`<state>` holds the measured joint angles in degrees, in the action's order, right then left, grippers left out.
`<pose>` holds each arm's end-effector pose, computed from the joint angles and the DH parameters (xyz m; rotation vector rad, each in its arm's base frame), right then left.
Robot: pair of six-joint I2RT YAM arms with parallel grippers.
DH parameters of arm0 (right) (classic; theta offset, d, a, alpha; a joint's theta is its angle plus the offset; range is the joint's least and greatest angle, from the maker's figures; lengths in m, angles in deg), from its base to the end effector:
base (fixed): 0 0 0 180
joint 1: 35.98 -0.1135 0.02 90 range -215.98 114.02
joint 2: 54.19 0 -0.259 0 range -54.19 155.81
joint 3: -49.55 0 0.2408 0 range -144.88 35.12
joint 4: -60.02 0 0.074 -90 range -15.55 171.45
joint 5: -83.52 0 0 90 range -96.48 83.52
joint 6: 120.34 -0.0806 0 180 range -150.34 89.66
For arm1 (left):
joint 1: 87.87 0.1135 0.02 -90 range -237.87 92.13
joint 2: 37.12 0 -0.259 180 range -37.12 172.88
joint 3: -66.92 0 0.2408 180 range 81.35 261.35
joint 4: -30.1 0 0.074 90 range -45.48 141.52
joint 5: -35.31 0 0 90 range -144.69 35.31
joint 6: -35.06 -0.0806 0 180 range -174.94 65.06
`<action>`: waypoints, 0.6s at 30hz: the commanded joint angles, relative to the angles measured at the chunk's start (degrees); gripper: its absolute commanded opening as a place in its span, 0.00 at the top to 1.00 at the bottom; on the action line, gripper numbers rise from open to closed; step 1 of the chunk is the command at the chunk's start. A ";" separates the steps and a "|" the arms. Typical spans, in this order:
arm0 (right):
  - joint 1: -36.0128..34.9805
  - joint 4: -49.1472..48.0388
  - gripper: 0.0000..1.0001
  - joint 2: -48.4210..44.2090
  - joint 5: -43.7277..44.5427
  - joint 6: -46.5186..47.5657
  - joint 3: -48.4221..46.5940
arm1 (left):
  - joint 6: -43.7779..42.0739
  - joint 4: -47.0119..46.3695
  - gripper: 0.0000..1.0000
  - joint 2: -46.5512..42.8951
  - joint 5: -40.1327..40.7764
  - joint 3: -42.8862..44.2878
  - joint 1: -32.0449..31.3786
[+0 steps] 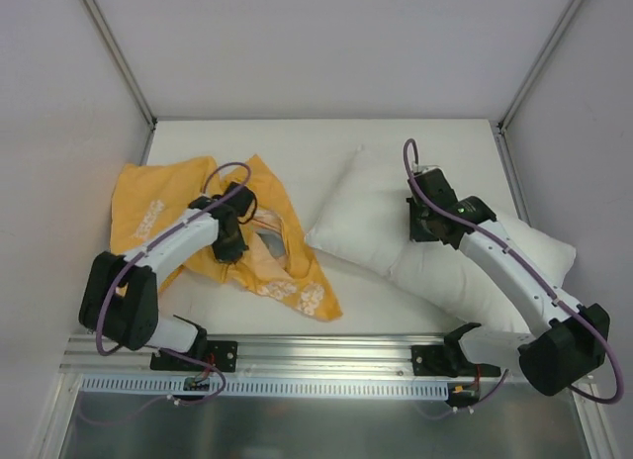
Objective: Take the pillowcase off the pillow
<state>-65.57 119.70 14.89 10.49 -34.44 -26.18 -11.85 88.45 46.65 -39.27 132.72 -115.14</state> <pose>0.2356 0.1067 0.2626 -0.4197 2.4074 -0.1120 0.2381 -0.0986 0.1493 -0.4289 2.7579 0.1159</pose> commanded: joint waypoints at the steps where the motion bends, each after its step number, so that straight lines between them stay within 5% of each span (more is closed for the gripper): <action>1: 3.91 -2.63 0.99 1.67 -0.97 -1.18 -3.12 | -7.56 1.08 1.00 -9.13 -2.66 4.16 10.27; 5: 4.62 -2.63 0.99 2.46 -0.54 -1.61 -9.08 | -9.60 1.87 1.00 -15.72 -9.60 10.22 24.59; 8: 4.80 -2.28 0.99 3.08 -0.45 -2.23 -13.21 | -10.83 2.74 1.00 -16.27 -11.90 15.67 29.44; 18: 5.94 -1.05 0.99 8.08 0.96 -3.55 -26.93 | -12.50 5.74 1.00 -13.99 -16.64 26.32 37.46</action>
<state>-59.84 122.43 22.89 10.16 -36.32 -46.35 -22.47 92.20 32.09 -52.04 156.57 -78.84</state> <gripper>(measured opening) 0.039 0.008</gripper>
